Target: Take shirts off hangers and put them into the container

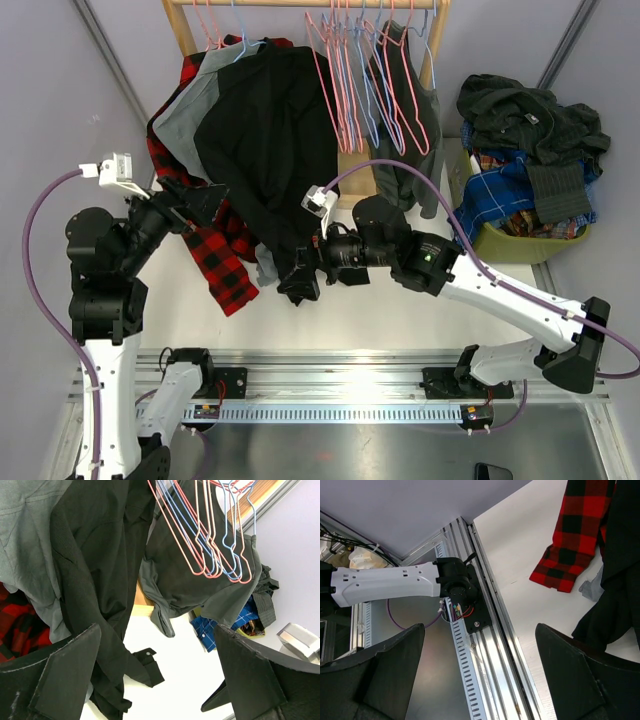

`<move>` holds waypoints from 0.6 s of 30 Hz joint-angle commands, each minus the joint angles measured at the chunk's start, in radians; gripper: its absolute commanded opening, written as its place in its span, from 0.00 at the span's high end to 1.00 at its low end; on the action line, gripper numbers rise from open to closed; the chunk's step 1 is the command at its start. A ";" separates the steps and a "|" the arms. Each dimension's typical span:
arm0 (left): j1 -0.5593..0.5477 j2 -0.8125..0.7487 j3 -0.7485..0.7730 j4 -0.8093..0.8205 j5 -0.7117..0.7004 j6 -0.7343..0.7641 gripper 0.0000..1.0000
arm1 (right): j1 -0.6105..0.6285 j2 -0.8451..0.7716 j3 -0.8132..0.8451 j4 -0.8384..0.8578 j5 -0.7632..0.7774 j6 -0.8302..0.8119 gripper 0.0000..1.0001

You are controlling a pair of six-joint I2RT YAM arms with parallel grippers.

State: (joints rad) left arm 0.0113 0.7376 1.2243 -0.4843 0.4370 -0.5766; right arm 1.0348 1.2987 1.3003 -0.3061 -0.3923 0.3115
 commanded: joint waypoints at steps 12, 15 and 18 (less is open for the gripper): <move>-0.039 -0.098 -0.095 0.004 -0.004 0.077 0.01 | 0.004 0.227 0.390 0.022 0.288 -0.215 0.00; -0.045 -0.138 -0.137 -0.016 -0.027 0.080 0.01 | -0.013 0.388 0.612 -0.026 0.354 -0.219 0.01; -0.057 -0.176 -0.164 -0.030 -0.046 0.081 0.01 | -0.036 0.555 0.841 -0.085 0.360 -0.177 0.01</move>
State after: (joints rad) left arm -0.0345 0.5911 1.0779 -0.5156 0.4198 -0.5125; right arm 1.0241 1.7222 1.9934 -0.3305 -0.1059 0.1421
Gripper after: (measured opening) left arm 0.987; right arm 0.993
